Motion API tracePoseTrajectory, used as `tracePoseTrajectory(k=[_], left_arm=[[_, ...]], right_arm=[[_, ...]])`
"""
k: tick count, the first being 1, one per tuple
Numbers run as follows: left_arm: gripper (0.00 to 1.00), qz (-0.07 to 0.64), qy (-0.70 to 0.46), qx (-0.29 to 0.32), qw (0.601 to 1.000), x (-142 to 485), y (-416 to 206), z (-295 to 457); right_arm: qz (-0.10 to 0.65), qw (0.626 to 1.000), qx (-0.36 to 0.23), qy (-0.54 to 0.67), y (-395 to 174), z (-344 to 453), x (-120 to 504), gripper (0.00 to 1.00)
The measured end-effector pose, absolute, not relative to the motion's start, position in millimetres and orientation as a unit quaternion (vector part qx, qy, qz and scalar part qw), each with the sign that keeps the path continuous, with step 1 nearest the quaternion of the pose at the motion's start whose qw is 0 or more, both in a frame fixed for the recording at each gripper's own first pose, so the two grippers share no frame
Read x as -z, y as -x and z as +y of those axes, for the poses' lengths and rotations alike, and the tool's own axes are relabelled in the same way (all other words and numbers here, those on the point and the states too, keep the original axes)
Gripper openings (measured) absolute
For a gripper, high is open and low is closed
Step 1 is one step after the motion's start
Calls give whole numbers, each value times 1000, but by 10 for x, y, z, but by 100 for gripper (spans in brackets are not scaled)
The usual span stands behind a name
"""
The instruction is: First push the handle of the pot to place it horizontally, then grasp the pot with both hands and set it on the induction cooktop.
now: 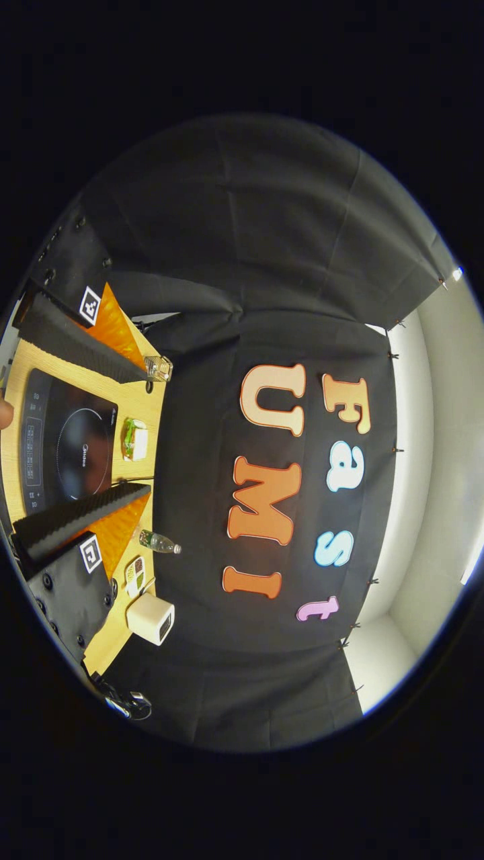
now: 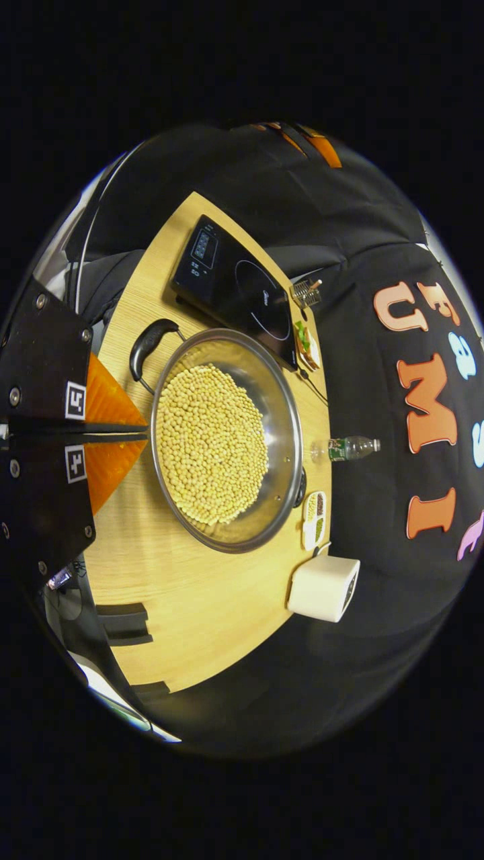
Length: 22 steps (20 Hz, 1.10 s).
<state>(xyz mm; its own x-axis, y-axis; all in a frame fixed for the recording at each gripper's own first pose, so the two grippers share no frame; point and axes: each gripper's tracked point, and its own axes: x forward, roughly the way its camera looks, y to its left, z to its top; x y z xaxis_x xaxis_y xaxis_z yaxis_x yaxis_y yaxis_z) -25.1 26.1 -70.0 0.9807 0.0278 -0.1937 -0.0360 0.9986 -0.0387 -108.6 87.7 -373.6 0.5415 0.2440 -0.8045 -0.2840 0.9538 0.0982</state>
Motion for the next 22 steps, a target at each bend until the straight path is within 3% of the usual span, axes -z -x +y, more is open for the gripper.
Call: tracePoseTrajectory(k=[22], left_arm=[[99,125,31,-65,990,1033,91,896]], right_arm=[[484,842,-236,38,980,2030,3961,0]])
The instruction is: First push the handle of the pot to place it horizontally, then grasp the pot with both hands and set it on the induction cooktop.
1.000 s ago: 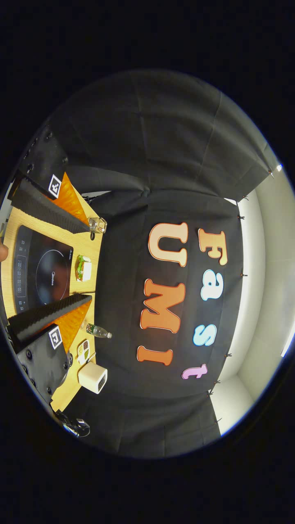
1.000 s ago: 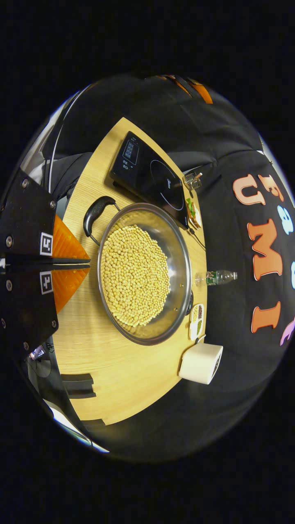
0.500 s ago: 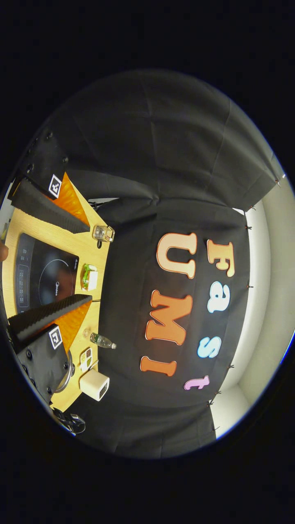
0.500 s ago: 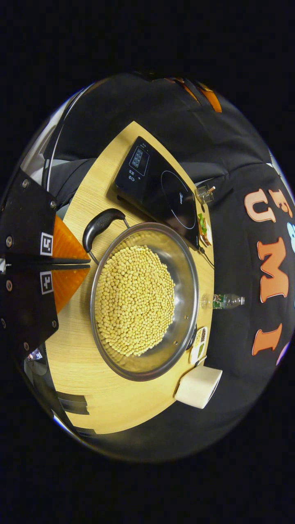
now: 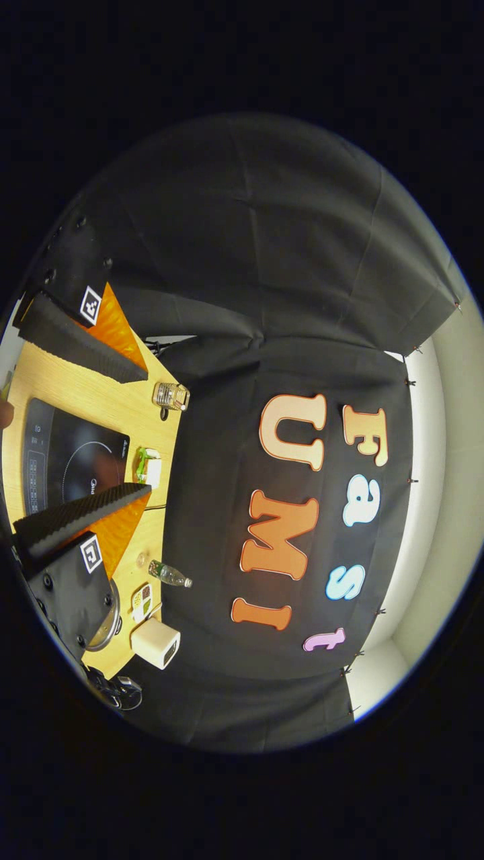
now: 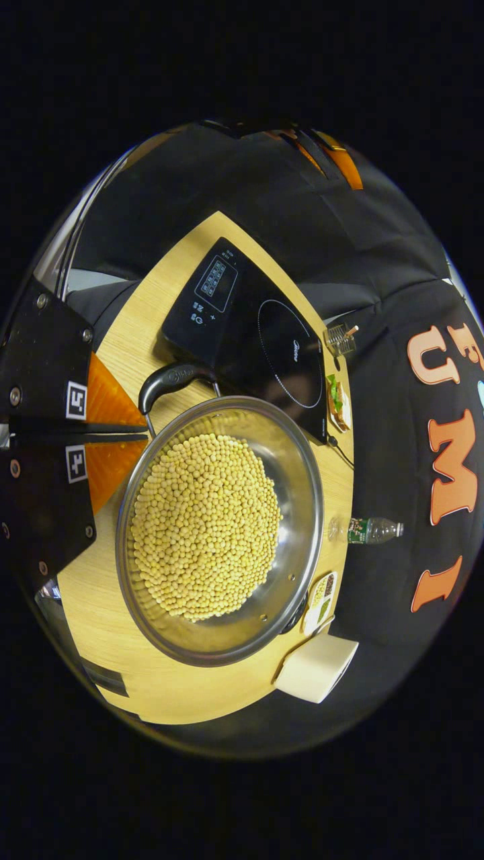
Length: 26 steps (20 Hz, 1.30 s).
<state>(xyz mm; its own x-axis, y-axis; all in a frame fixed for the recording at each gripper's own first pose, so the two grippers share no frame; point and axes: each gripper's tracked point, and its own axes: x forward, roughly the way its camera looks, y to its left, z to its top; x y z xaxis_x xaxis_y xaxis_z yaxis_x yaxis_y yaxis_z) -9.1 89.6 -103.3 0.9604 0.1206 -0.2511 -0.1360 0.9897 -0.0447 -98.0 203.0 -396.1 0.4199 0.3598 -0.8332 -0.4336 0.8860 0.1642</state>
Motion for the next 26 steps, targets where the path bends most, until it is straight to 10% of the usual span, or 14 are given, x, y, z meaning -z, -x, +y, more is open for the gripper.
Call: tracePoseTrajectory(k=[26], left_arm=[[98,139,5,-62,988,1133,-18,985]], right_arm=[[436,866,-239,-51,273,2722,3924,0]])
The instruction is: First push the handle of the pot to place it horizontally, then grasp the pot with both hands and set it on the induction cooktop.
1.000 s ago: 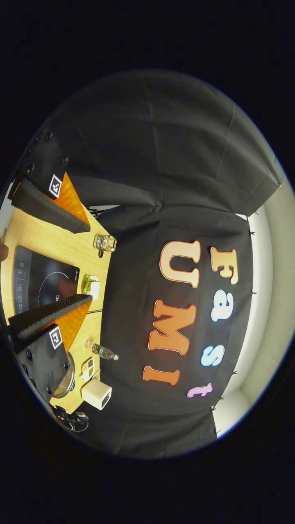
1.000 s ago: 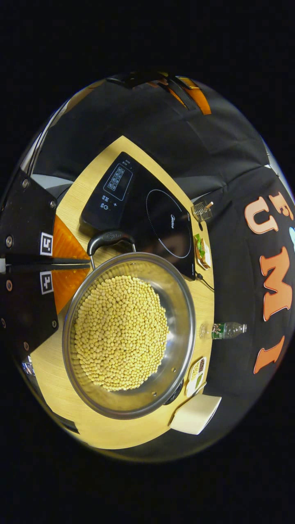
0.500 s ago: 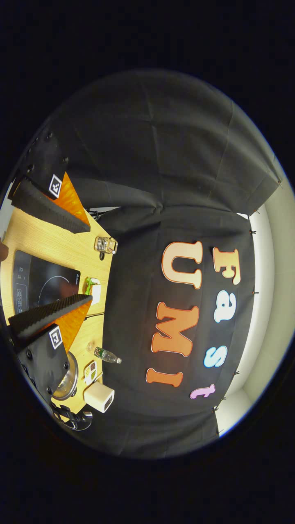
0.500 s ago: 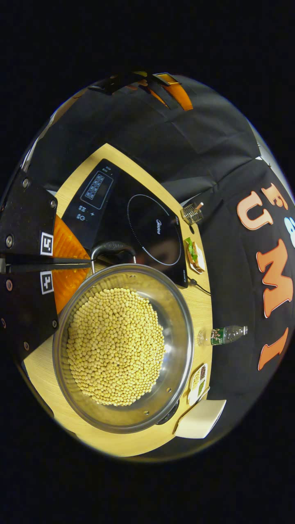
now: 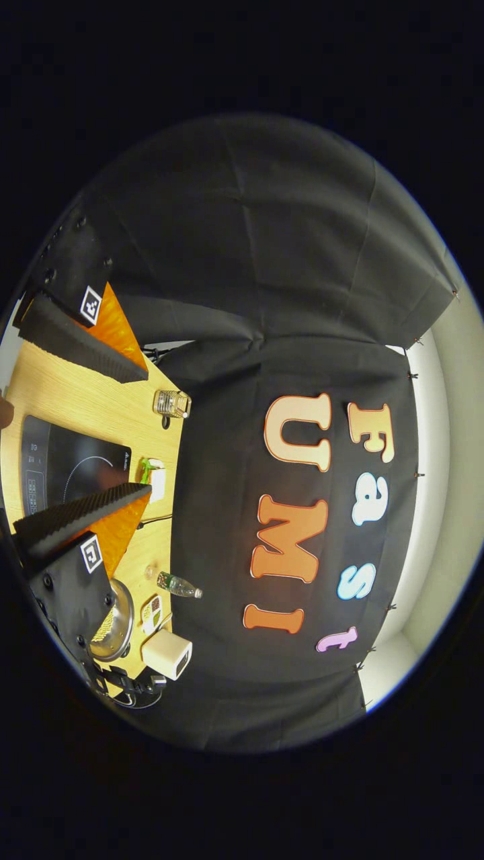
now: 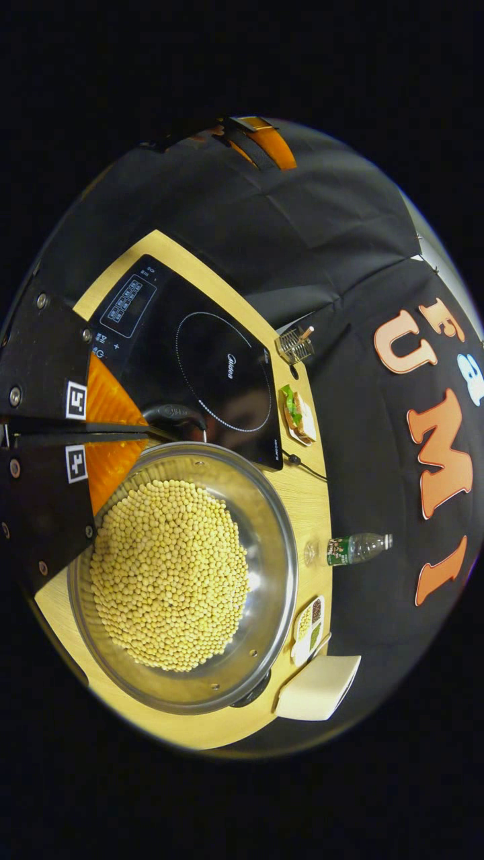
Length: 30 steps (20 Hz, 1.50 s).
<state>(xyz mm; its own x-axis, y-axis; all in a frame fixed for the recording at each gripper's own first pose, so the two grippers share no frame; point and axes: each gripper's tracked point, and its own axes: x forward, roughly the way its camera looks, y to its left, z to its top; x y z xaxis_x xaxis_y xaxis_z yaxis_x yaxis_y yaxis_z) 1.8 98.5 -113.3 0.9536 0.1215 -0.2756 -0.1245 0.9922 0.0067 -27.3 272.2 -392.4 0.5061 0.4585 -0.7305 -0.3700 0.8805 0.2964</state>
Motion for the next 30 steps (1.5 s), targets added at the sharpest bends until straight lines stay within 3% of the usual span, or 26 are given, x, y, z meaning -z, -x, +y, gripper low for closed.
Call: tracePoseTrajectory(k=[18,30], left_arm=[[98,147,7,-25,989,1274,-100,726],[98,153,62,40,986,1731,-534,-284]], right_arm=[[399,897,-181,-50,-253,2630,4055,0],[385,899,-189,-87,-352,2439,3798,0]])
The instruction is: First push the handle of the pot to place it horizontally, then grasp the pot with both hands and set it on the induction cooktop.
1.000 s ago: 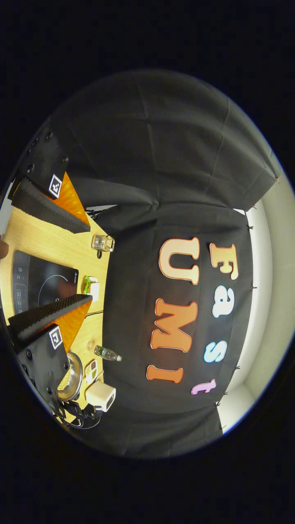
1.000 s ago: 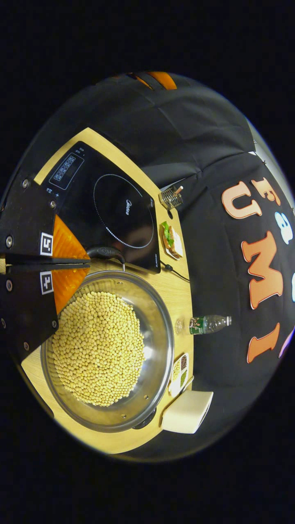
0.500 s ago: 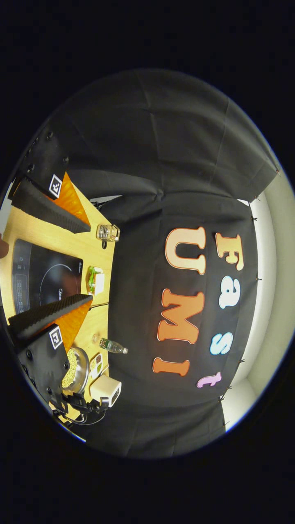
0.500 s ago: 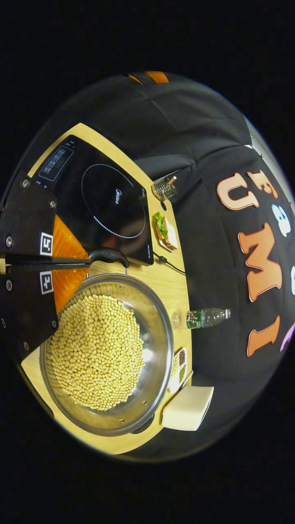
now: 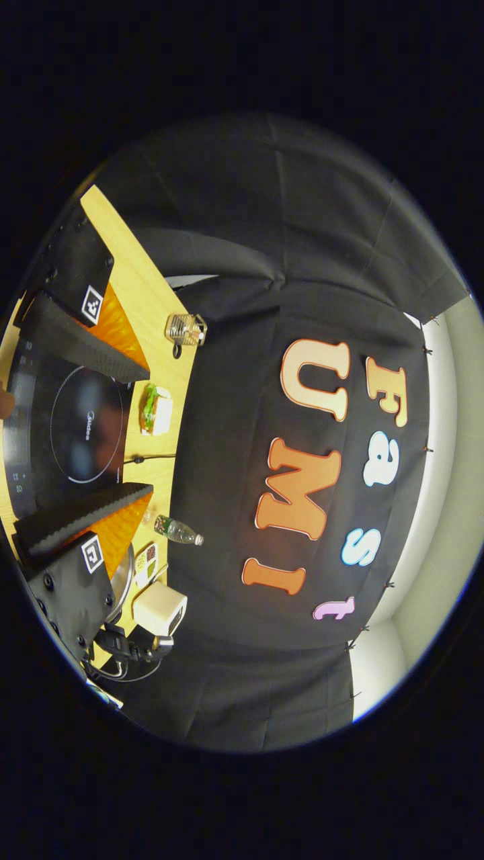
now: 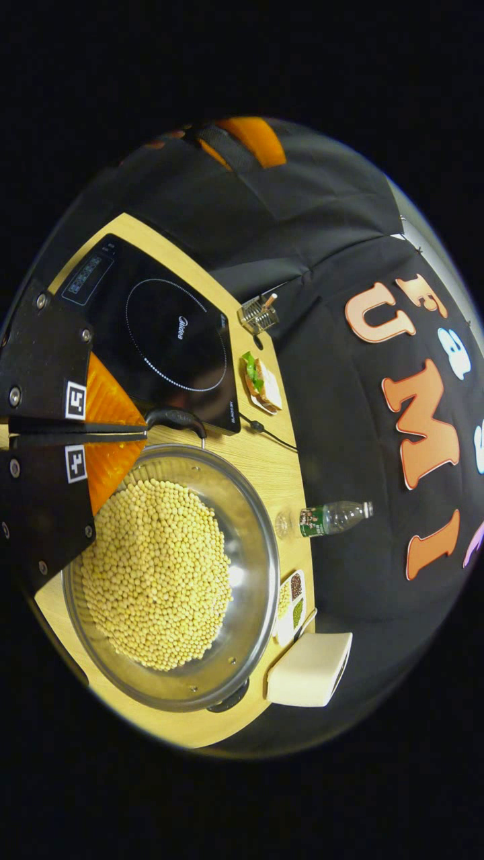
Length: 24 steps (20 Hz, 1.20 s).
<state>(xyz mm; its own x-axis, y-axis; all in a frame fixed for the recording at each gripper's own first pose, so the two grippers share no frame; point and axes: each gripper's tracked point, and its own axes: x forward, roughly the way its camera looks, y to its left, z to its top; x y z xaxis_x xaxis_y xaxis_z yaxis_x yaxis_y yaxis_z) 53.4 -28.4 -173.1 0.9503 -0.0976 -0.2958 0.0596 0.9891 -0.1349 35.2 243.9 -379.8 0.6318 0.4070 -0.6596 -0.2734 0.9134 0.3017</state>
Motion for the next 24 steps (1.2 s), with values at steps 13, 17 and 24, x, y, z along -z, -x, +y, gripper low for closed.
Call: tracePoseTrajectory(k=[13,17,24], left_arm=[[99,272,36,131,953,3040,-730,-1862],[98,298,22,132,945,3336,-762,-2068],[99,316,14,110,942,3618,-901,-2149]], right_arm=[[288,954,-48,-60,-1124,448,3343,0],[284,957,-32,-56,-1290,144,3464,0],[295,955,-22,-30,-1562,-52,3783,76]])
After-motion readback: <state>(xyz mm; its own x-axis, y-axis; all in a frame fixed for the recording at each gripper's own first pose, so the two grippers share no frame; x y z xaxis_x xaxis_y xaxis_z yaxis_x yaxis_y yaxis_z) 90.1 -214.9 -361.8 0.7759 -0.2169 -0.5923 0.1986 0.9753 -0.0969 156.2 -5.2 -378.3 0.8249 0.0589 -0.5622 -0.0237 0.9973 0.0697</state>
